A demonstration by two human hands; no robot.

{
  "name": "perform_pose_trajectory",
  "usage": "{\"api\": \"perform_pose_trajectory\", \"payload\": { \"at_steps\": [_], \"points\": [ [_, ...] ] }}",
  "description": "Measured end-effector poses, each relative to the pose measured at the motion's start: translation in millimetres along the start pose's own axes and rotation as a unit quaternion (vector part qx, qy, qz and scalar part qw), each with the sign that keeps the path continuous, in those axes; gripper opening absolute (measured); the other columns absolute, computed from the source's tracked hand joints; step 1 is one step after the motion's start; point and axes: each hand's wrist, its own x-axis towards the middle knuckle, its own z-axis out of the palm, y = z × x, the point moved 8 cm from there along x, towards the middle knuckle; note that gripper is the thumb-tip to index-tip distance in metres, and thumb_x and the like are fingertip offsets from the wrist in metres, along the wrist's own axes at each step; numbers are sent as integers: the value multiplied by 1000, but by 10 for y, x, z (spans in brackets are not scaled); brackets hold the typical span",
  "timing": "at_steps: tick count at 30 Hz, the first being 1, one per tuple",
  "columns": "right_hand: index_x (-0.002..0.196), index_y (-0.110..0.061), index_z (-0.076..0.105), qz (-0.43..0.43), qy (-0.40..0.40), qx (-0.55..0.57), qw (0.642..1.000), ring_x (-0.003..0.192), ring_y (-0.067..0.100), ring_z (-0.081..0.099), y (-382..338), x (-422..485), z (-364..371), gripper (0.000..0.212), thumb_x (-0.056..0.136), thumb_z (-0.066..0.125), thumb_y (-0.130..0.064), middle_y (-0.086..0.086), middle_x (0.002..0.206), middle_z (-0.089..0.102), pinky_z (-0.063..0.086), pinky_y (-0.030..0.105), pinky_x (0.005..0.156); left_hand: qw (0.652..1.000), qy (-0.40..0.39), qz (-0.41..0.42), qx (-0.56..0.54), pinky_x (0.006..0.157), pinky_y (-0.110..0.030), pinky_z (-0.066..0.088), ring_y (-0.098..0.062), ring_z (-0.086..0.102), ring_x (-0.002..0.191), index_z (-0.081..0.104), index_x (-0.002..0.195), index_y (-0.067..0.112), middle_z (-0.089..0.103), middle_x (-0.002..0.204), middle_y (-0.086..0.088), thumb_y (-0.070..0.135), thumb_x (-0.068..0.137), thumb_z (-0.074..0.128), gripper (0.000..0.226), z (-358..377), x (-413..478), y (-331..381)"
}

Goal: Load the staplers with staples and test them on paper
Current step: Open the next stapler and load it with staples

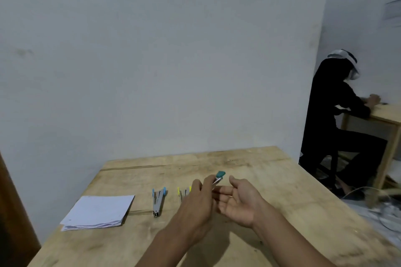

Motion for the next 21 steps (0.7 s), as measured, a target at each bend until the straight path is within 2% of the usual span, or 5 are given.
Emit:
{"api": "perform_pose_trajectory", "payload": {
  "at_steps": [4, 8, 15, 19, 21],
  "points": [
    [98, 16, 60, -10, -4, 29, 1000, 83, 39, 61, -59, -17, -47, 60, 105, 29, -35, 29, 89, 65, 60, 43, 56, 997, -9, 31, 70, 68, -24, 35, -11, 43, 75, 15, 148, 28, 35, 109, 2, 8, 94, 38, 63, 81, 13, 168],
    [113, 17, 57, -20, 2, 32, 999, 88, 39, 61, -114, -56, -140, 57, 106, 31, -33, 30, 99, 64, 56, 46, 78, 993, 5, 76, 88, 66, -20, 29, -9, 37, 70, 22, 143, 21, 29, 104, 4, 9, 97, 30, 49, 100, -9, 257],
    [98, 13, 59, -35, 3, 34, 999, 75, 37, 61, -189, -39, -217, 51, 106, 34, -30, 26, 83, 66, 60, 44, 52, 985, 1, 106, 135, 59, -23, 31, -9, 36, 67, 34, 119, 18, 30, 99, 3, 6, 97, 26, 26, 123, -13, 362],
    [100, 11, 59, -69, 73, -79, 992, 65, 27, 59, -292, -101, -374, 32, 101, 44, -17, 24, 84, 65, 57, 30, 48, 1000, 13, 10, -2, 54, -23, 31, -9, 38, 68, 32, 101, 22, 41, 92, 1, 9, 96, 32, 14, 110, 56, 221],
    [98, 3, 62, -150, 135, -211, 957, 53, 16, 46, -467, -134, -514, 12, 95, 54, -5, 16, 72, 58, 44, 23, 42, 993, 13, -76, -94, 54, -29, 31, -13, 42, 62, 38, 101, 17, 49, 80, -2, 12, 97, 36, 7, 121, 106, 10]
  ]
}}
